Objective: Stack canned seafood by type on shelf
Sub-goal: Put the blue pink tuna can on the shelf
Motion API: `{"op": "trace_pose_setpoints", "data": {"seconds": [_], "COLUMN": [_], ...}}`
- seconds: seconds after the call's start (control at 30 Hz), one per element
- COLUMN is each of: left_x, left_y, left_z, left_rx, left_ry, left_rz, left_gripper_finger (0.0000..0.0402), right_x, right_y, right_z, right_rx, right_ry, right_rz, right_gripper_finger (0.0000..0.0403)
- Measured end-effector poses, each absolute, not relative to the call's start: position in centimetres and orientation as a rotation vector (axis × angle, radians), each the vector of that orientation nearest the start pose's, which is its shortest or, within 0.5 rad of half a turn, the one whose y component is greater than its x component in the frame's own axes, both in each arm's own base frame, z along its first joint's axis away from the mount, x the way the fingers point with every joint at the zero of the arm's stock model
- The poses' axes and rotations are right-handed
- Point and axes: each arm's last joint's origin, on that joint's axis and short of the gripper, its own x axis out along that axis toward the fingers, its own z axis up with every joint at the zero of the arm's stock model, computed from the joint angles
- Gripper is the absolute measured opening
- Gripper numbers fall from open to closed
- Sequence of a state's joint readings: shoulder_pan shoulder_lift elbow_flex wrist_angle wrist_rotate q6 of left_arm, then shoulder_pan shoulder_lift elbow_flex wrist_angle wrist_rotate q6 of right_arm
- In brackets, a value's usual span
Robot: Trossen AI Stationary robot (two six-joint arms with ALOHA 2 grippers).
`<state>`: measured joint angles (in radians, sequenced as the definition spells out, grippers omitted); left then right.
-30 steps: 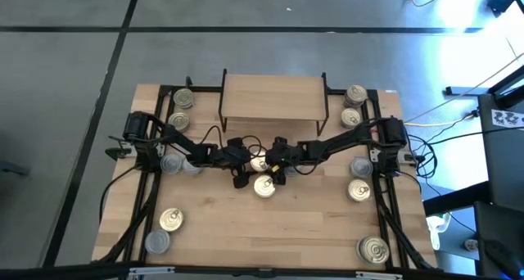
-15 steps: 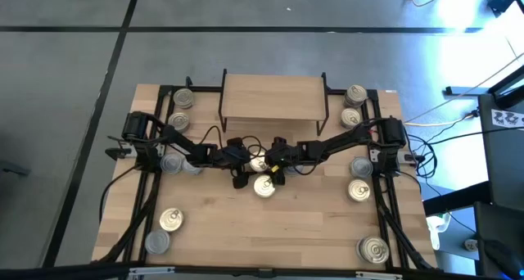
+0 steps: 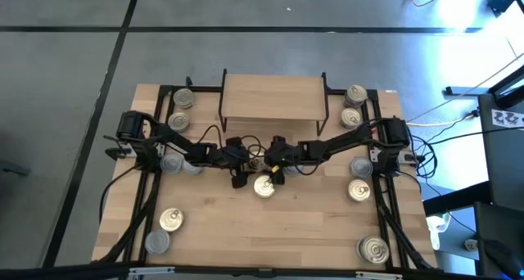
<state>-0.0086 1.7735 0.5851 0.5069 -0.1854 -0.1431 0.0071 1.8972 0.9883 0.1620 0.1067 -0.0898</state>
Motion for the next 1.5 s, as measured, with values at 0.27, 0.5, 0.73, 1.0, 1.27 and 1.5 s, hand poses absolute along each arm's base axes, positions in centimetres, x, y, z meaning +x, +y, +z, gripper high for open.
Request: {"op": "trace_pose_setpoints", "data": {"seconds": [0.27, 0.5, 0.73, 1.0, 1.27, 1.5], "left_x": [29.4, 29.3, 29.3, 29.3, 29.3, 29.3], "left_y": [0.4, 0.4, 0.4, 0.4, 0.3, 0.4], "left_z": [9.6, 9.5, 9.4, 9.5, 9.4, 9.4], "left_rx": [-0.074, -0.074, -0.085, -0.089, -0.088, -0.086], "left_ry": [0.692, 0.697, 0.706, 0.702, 0.706, 0.706], "left_rz": [0.232, 0.232, 0.225, 0.213, 0.212, 0.218], "left_gripper_finger": [0.0346, 0.0346, 0.0346, 0.0346, 0.0347, 0.0347], "right_x": [37.5, 37.4, 37.1, 37.3, 37.4, 37.4], "right_y": [-0.1, -0.1, -0.3, -0.7, 0.5, 2.4], "right_z": [13.4, 13.3, 13.1, 13.5, 13.4, 13.4], "right_rx": [-0.279, -0.382, -0.464, -0.566, -0.681, -0.755], "right_ry": [0.739, 0.753, 0.799, 0.782, 0.782, 0.765], "right_rz": [-0.035, 0.004, -0.037, -0.138, -0.083, -0.029], "right_gripper_finger": [0.0346, 0.0346, 0.0346, 0.0346, 0.0346, 0.0346]}}
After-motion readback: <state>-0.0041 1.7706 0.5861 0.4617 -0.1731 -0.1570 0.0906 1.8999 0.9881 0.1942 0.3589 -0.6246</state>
